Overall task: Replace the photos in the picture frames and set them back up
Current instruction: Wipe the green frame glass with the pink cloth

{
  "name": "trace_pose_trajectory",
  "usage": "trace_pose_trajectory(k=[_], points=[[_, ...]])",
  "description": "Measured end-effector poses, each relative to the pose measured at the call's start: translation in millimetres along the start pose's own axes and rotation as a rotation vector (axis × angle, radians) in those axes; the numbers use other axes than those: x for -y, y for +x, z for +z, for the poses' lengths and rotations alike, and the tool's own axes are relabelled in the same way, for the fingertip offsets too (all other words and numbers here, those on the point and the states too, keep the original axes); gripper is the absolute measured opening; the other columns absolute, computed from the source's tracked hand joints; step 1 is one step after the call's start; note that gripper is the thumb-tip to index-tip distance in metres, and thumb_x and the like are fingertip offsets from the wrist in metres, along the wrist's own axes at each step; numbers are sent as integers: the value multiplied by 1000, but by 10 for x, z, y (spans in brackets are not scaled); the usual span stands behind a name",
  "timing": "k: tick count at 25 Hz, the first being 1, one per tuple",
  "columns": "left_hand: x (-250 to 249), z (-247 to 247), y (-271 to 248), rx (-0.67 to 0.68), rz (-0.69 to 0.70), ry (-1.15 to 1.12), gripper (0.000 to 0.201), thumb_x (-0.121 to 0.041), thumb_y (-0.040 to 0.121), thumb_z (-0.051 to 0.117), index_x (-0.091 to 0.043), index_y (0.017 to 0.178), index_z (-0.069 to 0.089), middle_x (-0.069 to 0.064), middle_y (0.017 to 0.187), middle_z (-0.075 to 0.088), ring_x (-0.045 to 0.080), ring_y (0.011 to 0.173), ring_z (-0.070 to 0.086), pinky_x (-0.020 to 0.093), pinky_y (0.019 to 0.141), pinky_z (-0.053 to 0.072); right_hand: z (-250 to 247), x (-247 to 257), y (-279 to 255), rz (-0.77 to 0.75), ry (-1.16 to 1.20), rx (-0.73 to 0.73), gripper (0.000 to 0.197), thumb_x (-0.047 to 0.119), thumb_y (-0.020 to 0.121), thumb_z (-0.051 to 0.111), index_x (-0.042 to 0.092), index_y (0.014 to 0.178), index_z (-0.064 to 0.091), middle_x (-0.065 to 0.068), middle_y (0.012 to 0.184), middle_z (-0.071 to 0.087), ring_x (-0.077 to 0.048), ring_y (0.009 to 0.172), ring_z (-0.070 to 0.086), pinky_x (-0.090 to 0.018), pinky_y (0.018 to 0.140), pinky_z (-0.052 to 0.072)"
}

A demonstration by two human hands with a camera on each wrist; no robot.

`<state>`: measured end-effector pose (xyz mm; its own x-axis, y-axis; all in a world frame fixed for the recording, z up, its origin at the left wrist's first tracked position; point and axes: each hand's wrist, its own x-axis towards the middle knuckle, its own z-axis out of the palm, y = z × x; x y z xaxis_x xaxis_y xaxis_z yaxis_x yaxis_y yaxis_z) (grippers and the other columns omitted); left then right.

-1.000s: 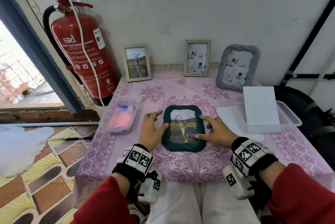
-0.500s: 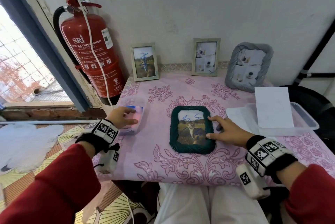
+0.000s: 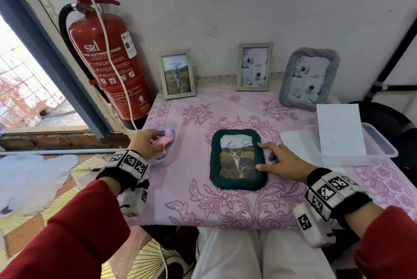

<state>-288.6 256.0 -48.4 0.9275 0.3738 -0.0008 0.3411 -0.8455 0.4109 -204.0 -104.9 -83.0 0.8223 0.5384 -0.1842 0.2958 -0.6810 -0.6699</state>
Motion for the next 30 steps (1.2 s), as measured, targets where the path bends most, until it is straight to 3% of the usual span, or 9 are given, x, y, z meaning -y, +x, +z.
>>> trace_pose_trajectory(k=[3, 5, 8, 12, 16, 20, 23, 26, 30], points=[[-129, -91, -39, -172, 0, -134, 36, -10, 83, 59, -9, 120, 61, 14, 107, 67, 29, 89, 64, 34, 82, 52, -1, 13, -12, 2, 4, 1, 70, 36, 81, 69, 24, 140, 34, -7, 103, 39, -14, 88, 45, -20, 83, 33], [-292, -178, -52, -337, 95, -148, 34, -11, 85, 59, -8, 119, 59, 13, 103, 65, 28, 80, 63, 42, 77, 54, -2, 23, -26, 3, 6, -4, 69, 35, 82, 68, 24, 141, 34, -7, 103, 39, -14, 87, 45, -20, 84, 33], [-633, -251, -74, -456, 269, -140, 37, -14, 84, 62, -10, 121, 58, 8, 102, 56, 21, 80, 56, 33, 74, 53, 2, 40, -48, -1, 8, -9, 69, 34, 82, 68, 22, 142, 33, -8, 104, 38, -13, 87, 44, -18, 85, 33], [-1078, -60, -130, -319, 378, -297, 38, -13, 81, 66, -10, 119, 60, 0, 99, 47, 7, 74, 54, 14, 59, 52, 3, 49, -62, 5, 11, -11, 71, 34, 84, 67, 24, 144, 31, -8, 105, 36, -13, 89, 44, -17, 89, 33], [-1296, 336, -204, -158, 364, -247, 42, -17, 79, 67, -11, 120, 60, -1, 96, 45, 17, 84, 55, 24, 78, 46, 15, 36, -50, 10, 12, -15, 70, 35, 85, 65, 25, 145, 31, -7, 104, 37, -11, 87, 44, -15, 87, 33], [-1374, 646, -244, 51, 339, -176, 47, -22, 84, 64, -8, 128, 53, 10, 114, 48, 26, 102, 55, 31, 93, 45, 22, -7, -9, 12, 24, -24, 61, 33, 90, 58, 23, 145, 31, -7, 102, 36, -14, 93, 45, -16, 91, 33], [-1409, 728, -223, 208, 371, -20, 43, -28, 97, 45, -9, 136, 47, 13, 135, 42, 28, 125, 41, 29, 107, 28, 36, -38, 22, 8, 13, -24, 58, 29, 93, 55, 22, 145, 31, -7, 100, 35, -15, 94, 46, -15, 88, 32], [-1416, 690, -178, 321, 424, 73, 47, -24, 98, 42, -11, 143, 34, 10, 151, 28, 23, 139, 26, 24, 107, 15, 40, -63, 25, 10, 22, -26, 58, 28, 92, 56, 22, 144, 32, -7, 99, 35, -15, 93, 46, -13, 87, 31], [-1372, 693, -178, 399, 375, 321, 67, -45, 93, 45, -25, 149, 13, -1, 159, 1, 24, 146, 0, 42, 116, 5, 28, -41, 15, 15, 29, -25, 58, 28, 91, 57, 22, 144, 33, -6, 99, 35, -15, 92, 47, -13, 88, 31]])
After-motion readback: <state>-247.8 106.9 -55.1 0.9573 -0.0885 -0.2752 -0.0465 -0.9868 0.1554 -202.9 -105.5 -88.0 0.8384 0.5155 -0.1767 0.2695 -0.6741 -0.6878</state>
